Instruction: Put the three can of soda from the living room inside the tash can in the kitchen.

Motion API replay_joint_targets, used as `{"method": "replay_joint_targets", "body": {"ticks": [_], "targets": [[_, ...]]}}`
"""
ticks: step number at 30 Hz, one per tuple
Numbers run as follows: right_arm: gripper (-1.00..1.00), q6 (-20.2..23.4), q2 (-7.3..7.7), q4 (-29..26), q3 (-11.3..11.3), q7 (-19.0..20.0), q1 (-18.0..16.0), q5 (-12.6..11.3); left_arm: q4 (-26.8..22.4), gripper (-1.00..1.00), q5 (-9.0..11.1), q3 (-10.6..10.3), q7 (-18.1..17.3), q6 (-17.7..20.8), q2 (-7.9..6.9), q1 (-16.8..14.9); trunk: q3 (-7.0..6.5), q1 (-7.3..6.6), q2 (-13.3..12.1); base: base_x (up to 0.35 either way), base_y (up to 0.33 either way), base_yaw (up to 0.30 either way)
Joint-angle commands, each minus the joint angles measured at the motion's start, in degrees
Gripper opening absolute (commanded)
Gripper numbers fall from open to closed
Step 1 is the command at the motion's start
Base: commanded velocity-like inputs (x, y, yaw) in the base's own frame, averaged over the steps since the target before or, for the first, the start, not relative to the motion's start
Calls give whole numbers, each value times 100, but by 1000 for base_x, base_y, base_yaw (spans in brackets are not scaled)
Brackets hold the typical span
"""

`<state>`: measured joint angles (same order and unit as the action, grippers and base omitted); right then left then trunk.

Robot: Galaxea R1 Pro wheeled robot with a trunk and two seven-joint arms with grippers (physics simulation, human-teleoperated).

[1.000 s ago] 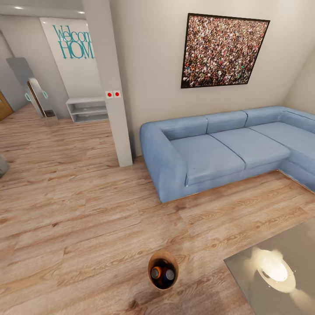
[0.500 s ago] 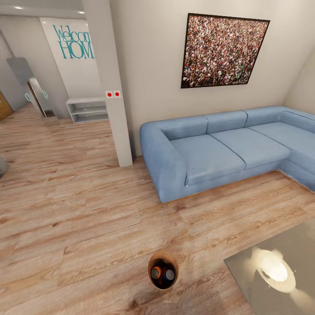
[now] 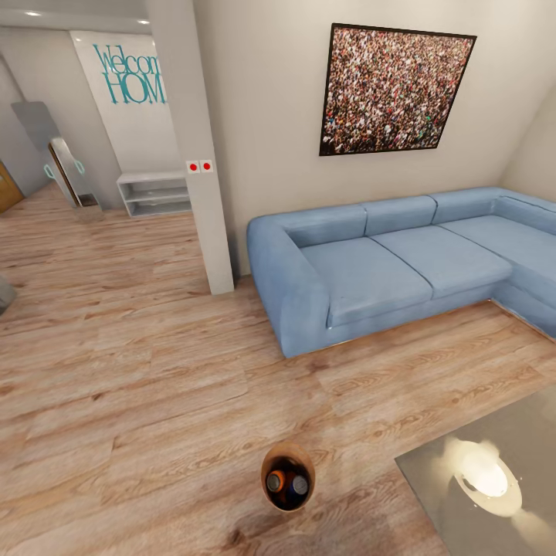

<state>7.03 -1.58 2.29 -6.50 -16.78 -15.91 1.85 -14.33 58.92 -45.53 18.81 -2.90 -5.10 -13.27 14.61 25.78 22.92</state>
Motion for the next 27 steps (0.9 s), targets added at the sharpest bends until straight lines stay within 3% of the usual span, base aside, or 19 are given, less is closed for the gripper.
{"method": "replay_joint_targets", "body": {"ticks": [1, 27], "targets": [[100, 0, 0, 0, 0, 1, 0, 0, 0, 100, 0, 0, 0, 0, 0, 0, 0, 0, 0, 0, 0, 0], [100, -3, 0, 0, 0, 3, 0, 0, 0, 100, 1, 0, 0, 0, 0, 0, 0, 0, 0, 0, 0, 0]]}}
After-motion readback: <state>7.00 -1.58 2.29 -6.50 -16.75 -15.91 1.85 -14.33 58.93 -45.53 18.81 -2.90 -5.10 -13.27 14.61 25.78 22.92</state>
